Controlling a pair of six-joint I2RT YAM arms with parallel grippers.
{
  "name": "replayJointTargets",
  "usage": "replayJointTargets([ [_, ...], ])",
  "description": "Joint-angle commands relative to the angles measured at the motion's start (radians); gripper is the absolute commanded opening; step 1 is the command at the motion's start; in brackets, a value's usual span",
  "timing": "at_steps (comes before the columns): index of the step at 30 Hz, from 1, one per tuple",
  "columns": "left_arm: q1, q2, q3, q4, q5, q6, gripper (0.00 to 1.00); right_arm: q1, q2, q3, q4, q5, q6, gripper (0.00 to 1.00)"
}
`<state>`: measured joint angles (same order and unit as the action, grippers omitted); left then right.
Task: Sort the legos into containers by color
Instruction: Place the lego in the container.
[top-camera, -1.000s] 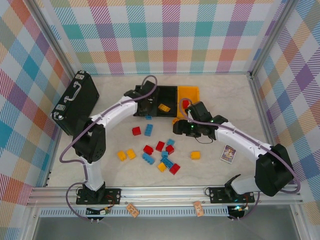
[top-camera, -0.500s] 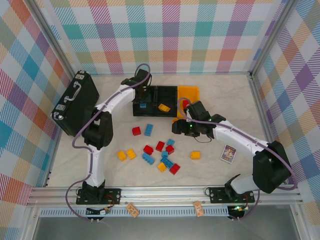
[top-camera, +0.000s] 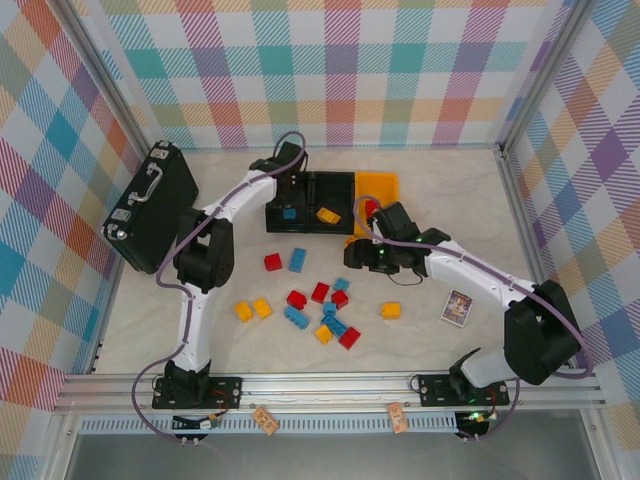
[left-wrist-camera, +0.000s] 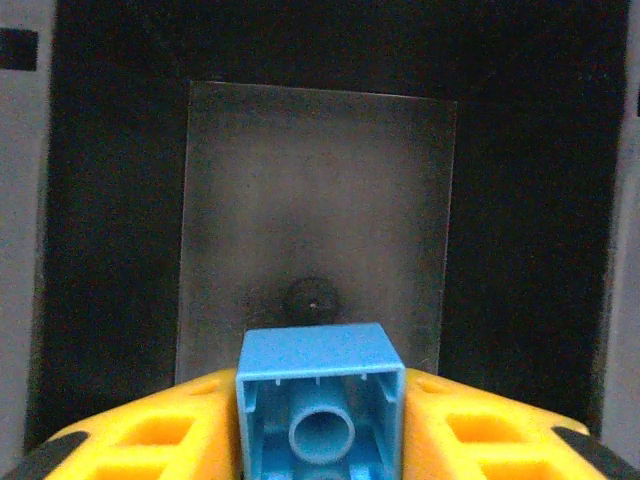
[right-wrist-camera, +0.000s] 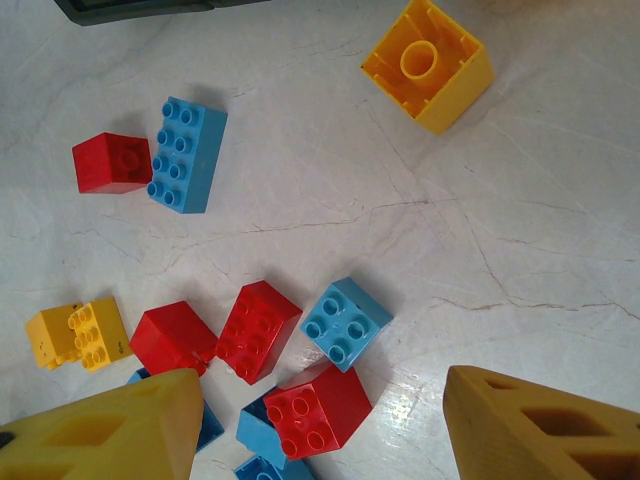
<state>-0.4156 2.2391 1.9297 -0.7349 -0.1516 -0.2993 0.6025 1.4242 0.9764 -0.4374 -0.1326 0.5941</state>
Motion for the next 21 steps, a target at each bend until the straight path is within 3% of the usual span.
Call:
replayJointTargets([
  [1, -0.003, -0.007, 0.022, -0.029, -0.017, -0.006, 0.44, 0.005, 0.010, 0.024, 0.009, 0.002, -0.008, 0.65],
  [10, -0.015, -0.110, -0.051, -0.010, 0.012, -0.017, 0.46, 0.002, -0.005, 0.055, -0.043, 0.040, -0.035, 0.66],
  [21, -0.045, -0.368, -0.324, 0.085, 0.144, -0.050, 0.48, -0.038, -0.059, 0.071, -0.165, 0.113, -0.052, 0.68],
])
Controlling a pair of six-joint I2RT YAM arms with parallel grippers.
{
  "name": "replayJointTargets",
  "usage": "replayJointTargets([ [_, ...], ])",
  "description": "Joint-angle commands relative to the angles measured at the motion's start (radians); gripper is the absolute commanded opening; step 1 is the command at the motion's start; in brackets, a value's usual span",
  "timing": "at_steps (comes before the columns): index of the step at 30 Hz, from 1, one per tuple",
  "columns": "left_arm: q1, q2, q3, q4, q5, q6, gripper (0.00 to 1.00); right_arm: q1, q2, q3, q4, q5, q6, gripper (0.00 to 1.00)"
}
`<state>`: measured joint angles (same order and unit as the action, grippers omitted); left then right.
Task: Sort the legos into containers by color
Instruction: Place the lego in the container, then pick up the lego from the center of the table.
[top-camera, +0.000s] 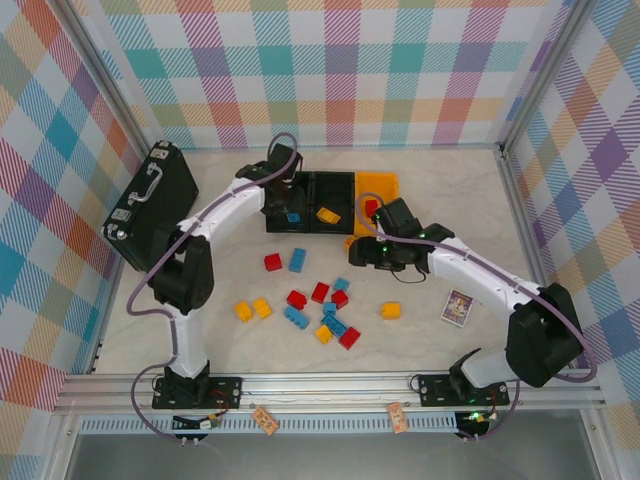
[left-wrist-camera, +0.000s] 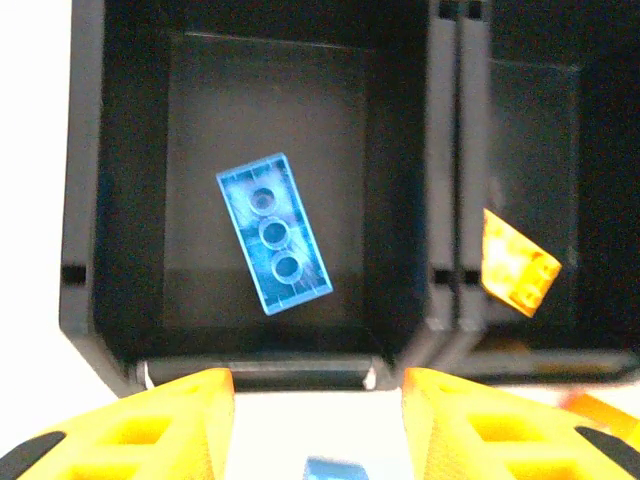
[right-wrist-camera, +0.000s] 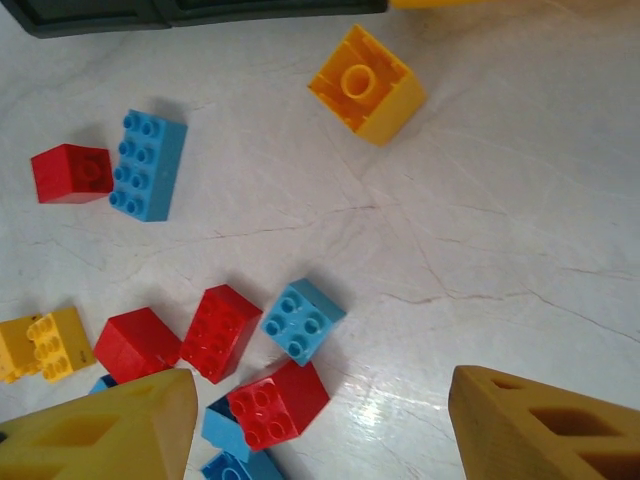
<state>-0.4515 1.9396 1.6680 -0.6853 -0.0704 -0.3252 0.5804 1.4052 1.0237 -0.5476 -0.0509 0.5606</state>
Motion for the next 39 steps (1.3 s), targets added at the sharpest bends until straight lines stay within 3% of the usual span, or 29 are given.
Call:
replayJointTargets([
  [1, -0.010, -0.091, -0.090, 0.046, 0.074, -0.030, 0.48, -0.017, -0.044, 0.023, -0.060, 0.034, -0.018, 0.68],
  [13, -0.053, -0.349, -0.417, 0.155, 0.183, -0.086, 0.49, -0.022, -0.024, 0.010, -0.085, 0.049, -0.013, 0.68],
  [24, -0.087, -0.573, -0.724, 0.237, 0.121, -0.218, 0.50, -0.011, 0.201, 0.128, -0.013, 0.068, 0.076, 0.73],
  [39, -0.106, -0.608, -0.824, 0.273, 0.113, -0.277, 0.51, 0.001, 0.536, 0.407, -0.078, 0.179, 0.194, 0.75],
])
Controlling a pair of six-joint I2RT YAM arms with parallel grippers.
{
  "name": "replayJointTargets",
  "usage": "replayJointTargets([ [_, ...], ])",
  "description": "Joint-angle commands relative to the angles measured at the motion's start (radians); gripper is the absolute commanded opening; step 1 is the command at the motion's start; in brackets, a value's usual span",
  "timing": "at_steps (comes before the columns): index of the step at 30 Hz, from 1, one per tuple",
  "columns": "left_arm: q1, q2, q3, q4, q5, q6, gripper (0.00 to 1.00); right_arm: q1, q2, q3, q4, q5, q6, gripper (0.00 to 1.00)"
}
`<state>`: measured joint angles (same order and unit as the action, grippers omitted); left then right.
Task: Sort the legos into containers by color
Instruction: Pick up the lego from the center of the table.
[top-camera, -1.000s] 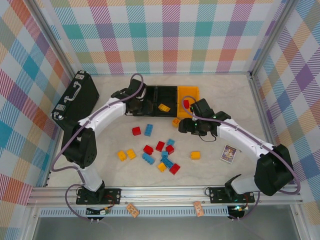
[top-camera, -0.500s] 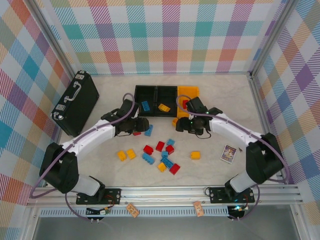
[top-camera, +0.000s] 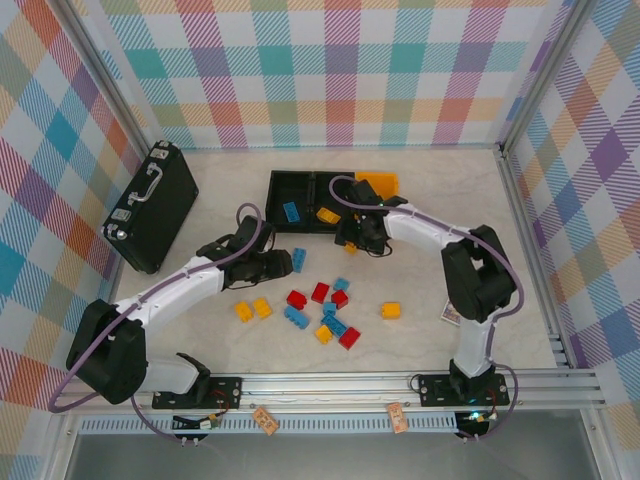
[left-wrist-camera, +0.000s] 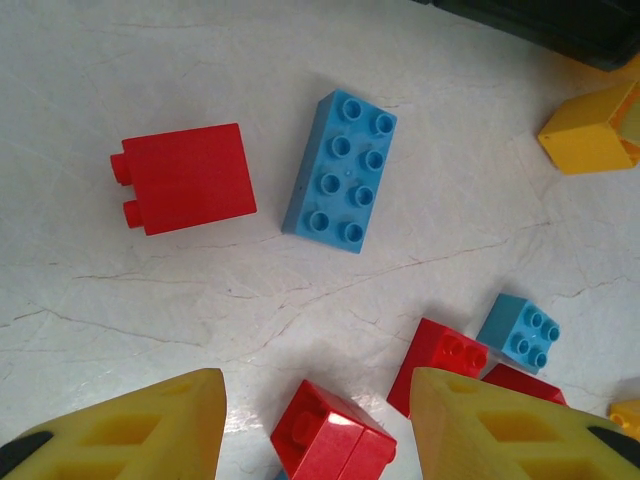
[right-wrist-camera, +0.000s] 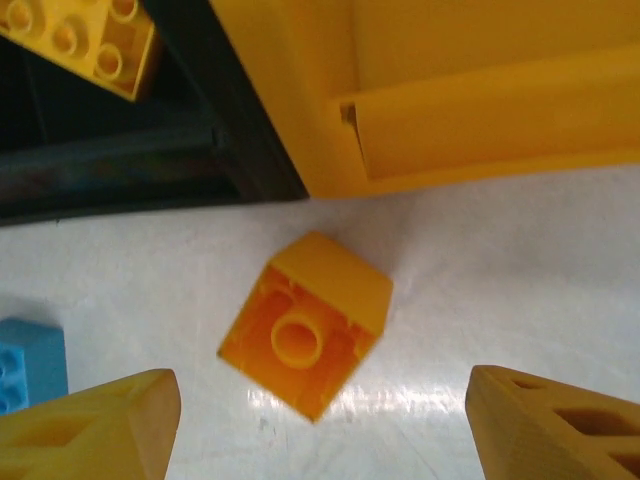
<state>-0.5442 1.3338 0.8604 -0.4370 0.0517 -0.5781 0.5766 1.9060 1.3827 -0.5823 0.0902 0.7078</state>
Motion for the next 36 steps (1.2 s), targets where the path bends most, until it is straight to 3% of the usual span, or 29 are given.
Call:
replayJointTargets([
  [1, -0.015, 0.003, -0.018, 0.029, -0.010, -0.026, 0.51, 0.005, 0.051, 0.061, -0.045, 0.039, 0.054, 0.75],
  [8, -0.026, 0.024, -0.022, 0.040, -0.012, -0.041, 0.51, 0.005, 0.113, 0.106, -0.070, 0.045, 0.058, 0.63],
  [17, -0.035, 0.054, -0.015, 0.055, -0.006, -0.045, 0.51, 0.006, 0.030, 0.017, -0.056, 0.061, 0.024, 0.35],
  [20, -0.039, 0.065, -0.007, 0.059, -0.004, -0.046, 0.51, 0.015, -0.019, -0.006, -0.060, 0.074, -0.004, 0.29],
  [28, -0.047, 0.063, -0.016, 0.073, -0.006, -0.061, 0.51, 0.037, -0.085, 0.062, -0.101, 0.056, -0.103, 0.27],
  [36, -0.056, 0.046, -0.024, 0.081, -0.007, -0.080, 0.51, 0.037, 0.083, 0.337, -0.185, 0.051, -0.202, 0.28],
])
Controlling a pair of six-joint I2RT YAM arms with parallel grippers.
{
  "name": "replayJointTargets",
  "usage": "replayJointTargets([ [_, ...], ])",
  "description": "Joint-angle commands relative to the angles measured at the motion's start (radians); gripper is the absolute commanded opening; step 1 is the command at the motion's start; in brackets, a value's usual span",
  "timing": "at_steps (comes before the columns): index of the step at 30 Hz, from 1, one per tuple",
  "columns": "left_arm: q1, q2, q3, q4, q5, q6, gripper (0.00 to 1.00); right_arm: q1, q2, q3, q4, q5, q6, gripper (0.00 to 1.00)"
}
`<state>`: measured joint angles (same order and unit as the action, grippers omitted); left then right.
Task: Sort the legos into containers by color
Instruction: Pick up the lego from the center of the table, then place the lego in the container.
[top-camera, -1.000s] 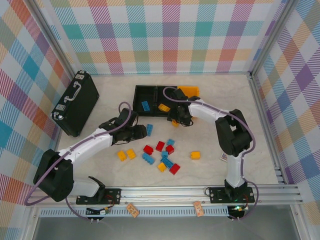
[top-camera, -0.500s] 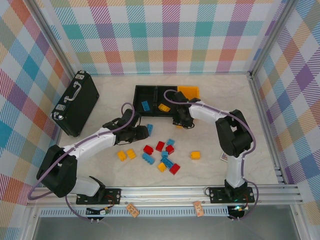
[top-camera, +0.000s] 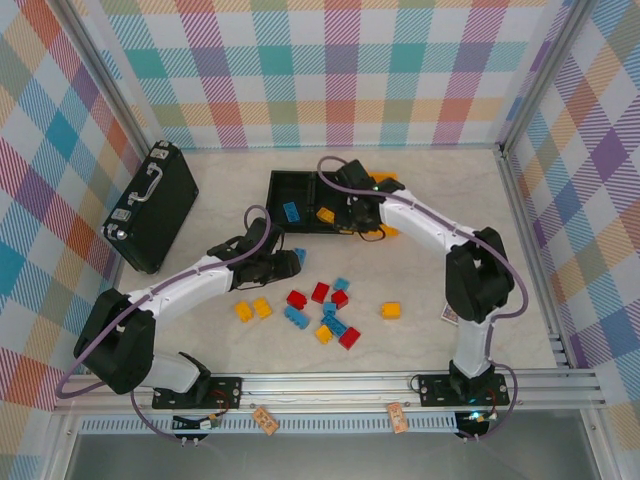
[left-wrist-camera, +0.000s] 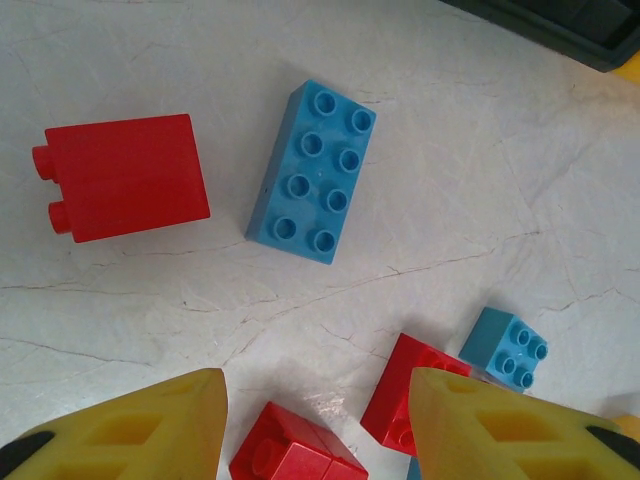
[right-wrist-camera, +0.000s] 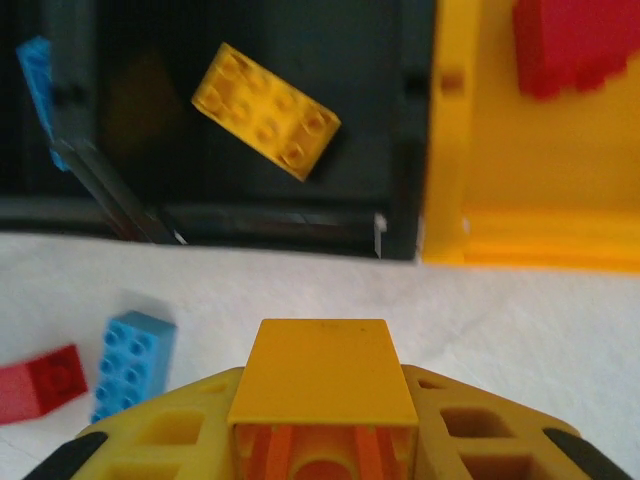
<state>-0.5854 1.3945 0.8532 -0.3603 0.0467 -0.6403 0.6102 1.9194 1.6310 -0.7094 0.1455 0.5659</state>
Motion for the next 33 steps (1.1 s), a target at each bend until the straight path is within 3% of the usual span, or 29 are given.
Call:
replayJointTargets([
  [1, -0.017, -0.017, -0.016, 0.001, -0.003, -0.017, 0.51, 0.003, 0.092, 0.121, -0.069, 0.001, -0.070, 0.28],
  [9, -0.020, -0.038, -0.026, -0.017, -0.021, -0.021, 0.51, 0.003, 0.302, 0.431, -0.202, 0.075, -0.136, 0.31],
  [15, -0.020, -0.040, -0.027, -0.028, -0.027, -0.015, 0.51, 0.000, 0.404, 0.560, -0.254, 0.128, -0.157, 0.32],
  [26, -0.020, -0.044, -0.035, -0.034, -0.033, -0.016, 0.51, 0.000, 0.479, 0.648, -0.286, 0.169, -0.178, 0.38],
  [33, -0.020, -0.053, -0.041, -0.035, -0.034, -0.020, 0.51, 0.000, 0.475, 0.652, -0.279, 0.158, -0.175, 0.48],
])
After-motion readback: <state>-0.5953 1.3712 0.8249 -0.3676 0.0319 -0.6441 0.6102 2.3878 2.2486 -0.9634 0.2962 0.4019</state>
